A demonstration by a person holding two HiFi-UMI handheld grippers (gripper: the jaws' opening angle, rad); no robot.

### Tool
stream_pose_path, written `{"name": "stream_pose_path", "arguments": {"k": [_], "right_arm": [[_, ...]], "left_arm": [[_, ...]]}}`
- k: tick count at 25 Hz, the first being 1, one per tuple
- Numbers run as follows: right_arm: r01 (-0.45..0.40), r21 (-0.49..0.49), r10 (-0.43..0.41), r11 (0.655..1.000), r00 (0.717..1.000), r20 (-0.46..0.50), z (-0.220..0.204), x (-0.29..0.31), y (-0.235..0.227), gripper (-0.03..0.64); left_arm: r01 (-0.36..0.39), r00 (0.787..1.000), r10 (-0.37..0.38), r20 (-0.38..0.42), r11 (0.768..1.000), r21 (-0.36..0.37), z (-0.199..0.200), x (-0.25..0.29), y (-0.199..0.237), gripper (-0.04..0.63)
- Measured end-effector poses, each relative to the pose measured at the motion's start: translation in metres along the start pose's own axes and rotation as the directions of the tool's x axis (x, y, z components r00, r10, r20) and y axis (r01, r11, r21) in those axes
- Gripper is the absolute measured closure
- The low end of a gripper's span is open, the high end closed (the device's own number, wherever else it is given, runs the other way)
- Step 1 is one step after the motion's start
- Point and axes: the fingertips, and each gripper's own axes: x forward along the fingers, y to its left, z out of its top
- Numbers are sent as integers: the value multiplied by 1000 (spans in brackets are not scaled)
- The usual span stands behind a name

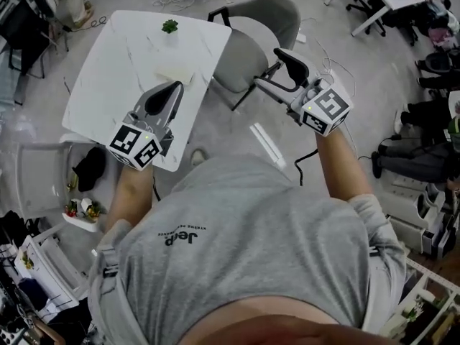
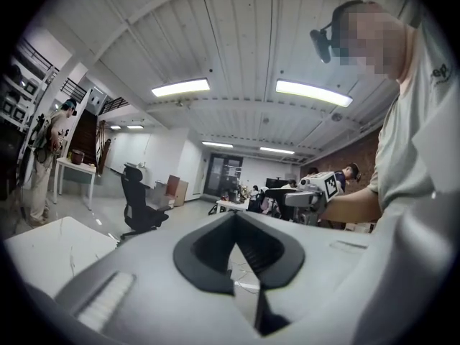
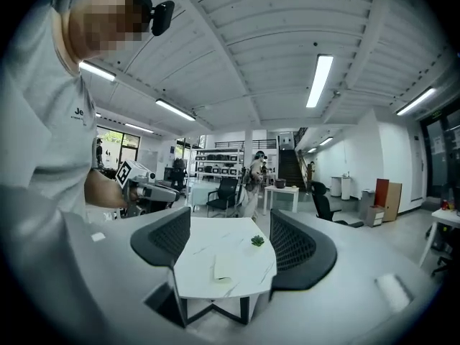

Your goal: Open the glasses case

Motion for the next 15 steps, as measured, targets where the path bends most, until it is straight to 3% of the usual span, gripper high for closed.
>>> {"name": "stream_pose_path", "arguments": {"k": [8,15], "right_arm": [[-130,-27,126,991,985,-117,-66,134,18,273],[-226,-27,209,974,935,-287,-165,232,33,274]], "left_arm": [[-88,996,88,-26,996,-31,-47,-22,80,548],[-147,988,144,-61,987,-63,-92,-38,141,548]]}}
